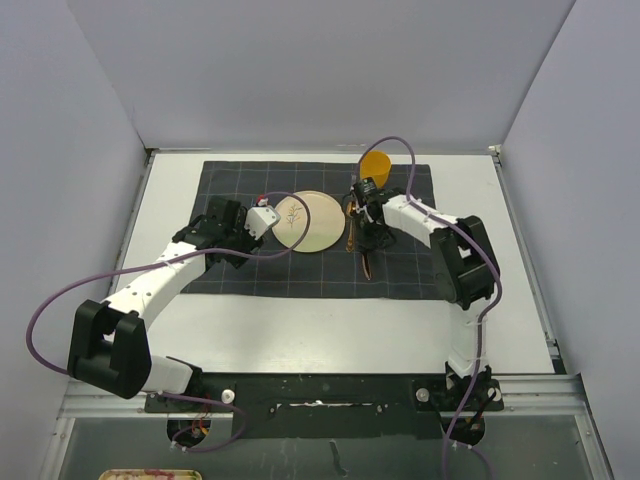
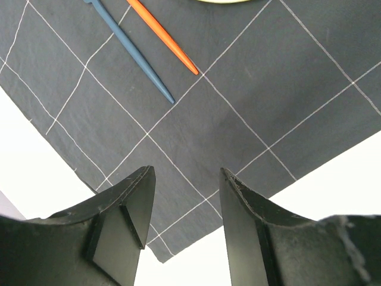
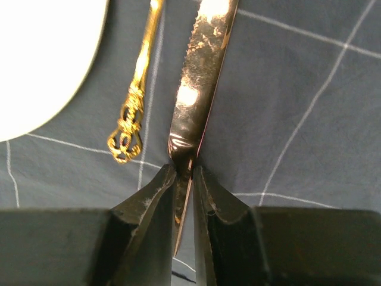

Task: Set the dinner table for one person
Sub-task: Adjust the knife on the napkin.

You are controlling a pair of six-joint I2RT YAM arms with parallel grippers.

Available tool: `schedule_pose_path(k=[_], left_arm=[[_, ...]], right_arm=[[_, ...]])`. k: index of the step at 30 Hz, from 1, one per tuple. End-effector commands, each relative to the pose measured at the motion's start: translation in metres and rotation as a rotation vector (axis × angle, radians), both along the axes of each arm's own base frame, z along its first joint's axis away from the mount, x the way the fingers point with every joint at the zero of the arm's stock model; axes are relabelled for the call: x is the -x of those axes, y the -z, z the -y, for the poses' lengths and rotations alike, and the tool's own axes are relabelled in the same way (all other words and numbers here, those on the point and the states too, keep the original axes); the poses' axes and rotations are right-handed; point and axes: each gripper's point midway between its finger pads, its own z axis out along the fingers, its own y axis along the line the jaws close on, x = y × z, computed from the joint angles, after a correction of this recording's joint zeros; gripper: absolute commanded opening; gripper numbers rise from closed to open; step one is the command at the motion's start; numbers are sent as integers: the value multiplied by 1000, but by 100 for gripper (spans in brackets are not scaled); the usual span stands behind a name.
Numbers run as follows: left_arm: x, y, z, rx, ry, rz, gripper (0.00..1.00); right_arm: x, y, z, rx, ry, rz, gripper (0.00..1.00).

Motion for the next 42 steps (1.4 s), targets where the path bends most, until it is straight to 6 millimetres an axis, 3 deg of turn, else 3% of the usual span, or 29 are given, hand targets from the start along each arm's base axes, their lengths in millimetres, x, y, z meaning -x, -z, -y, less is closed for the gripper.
schedule_pose_path(k=[1,14,21,24,26,42], left_arm=[[-7,-5,8,22,20,21,45],[-11,-10,10,28,21,38,44],[-12,-12,8,21,19,42,43],[-11,-13,7,19,15,51,50],[-11,-13,7,21,12,51,52],[-10,-14,5,15,10,58,54]], right_arm=[[18,-5,24,39,4,-27,0],[9,-19,16,2,3,-14,0],[6,-10,12,3,-11,-40,1],[5,-11,13,8,-17,-35,18],[6,-8,13,8,-23,-41,24],[14,-4,-4,17,-82,-41,26]])
